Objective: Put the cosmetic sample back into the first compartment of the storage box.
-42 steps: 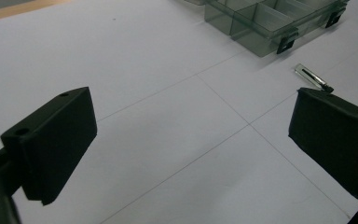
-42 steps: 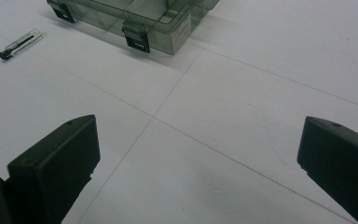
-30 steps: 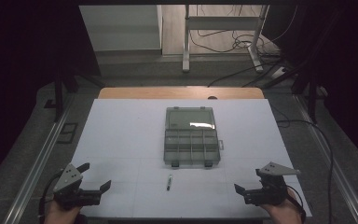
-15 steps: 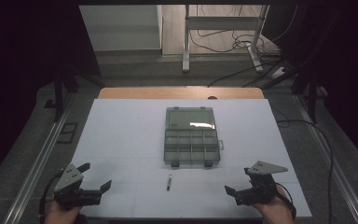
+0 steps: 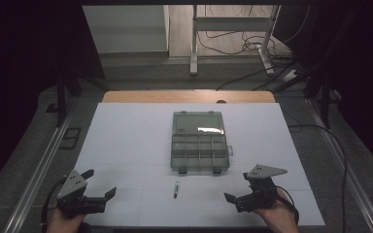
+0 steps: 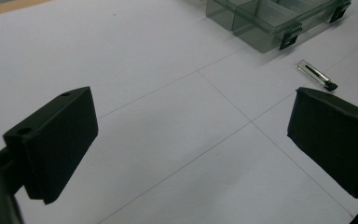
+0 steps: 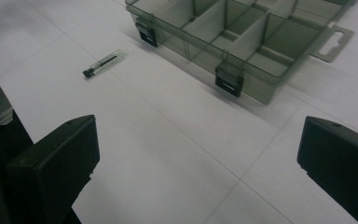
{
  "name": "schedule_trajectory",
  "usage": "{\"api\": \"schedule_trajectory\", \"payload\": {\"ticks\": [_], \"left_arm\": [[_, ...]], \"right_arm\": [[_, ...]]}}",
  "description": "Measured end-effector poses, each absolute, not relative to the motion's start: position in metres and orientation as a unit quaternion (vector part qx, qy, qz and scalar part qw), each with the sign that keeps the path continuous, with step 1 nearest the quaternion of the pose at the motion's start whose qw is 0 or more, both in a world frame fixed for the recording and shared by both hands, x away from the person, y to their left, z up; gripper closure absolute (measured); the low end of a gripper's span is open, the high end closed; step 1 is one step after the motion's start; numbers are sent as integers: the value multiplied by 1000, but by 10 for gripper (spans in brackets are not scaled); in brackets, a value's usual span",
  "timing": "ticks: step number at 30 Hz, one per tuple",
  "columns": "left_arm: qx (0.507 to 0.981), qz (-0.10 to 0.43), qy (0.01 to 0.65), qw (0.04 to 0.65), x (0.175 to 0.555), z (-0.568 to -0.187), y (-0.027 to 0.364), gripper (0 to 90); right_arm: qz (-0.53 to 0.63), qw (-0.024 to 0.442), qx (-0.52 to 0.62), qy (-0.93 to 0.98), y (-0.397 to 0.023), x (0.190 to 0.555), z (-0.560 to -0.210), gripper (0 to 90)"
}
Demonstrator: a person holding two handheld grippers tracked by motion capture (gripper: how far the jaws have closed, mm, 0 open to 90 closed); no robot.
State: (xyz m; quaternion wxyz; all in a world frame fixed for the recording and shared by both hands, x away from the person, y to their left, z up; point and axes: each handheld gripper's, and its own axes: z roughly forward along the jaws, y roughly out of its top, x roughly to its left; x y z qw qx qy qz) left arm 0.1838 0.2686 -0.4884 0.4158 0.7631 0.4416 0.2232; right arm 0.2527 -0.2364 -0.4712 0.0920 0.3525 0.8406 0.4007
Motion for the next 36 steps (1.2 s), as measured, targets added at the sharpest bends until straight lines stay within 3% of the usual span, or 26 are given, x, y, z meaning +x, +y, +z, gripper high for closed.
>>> {"api": "schedule_trajectory", "payload": {"ticks": [36], "left_arm": [[766,226,438,412,184,-488,268,21]], "right_arm": [[397,49,288,870,-171,268,-473,0]]}}
